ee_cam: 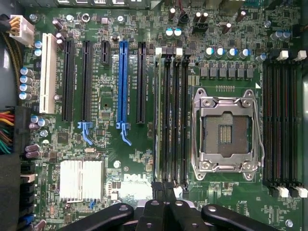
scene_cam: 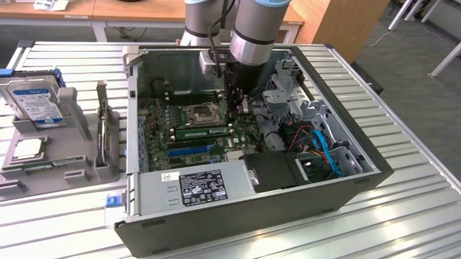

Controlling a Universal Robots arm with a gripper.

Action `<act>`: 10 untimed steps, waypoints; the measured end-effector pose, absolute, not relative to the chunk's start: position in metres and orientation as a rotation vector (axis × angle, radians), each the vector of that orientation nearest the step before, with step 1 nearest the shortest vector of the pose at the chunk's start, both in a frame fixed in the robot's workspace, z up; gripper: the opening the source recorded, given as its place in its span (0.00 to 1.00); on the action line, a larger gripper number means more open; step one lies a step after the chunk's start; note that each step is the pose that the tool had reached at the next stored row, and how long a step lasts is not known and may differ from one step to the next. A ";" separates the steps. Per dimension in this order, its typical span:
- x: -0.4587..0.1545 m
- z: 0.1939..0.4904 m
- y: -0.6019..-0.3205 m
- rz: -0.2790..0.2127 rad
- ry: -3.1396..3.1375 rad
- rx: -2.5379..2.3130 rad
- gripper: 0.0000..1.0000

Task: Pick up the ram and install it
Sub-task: 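Press down the ram until it locks into place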

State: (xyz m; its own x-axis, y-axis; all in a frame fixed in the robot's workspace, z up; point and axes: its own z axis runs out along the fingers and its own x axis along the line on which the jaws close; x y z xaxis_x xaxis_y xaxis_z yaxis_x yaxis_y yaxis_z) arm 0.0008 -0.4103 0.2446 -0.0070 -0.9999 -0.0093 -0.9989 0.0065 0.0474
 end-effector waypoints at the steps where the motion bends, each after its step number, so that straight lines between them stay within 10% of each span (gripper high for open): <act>1: 0.000 0.245 -0.410 -0.063 -2.209 2.195 0.10; 10: -0.018 0.245 -0.410 -0.063 -2.210 2.195 0.10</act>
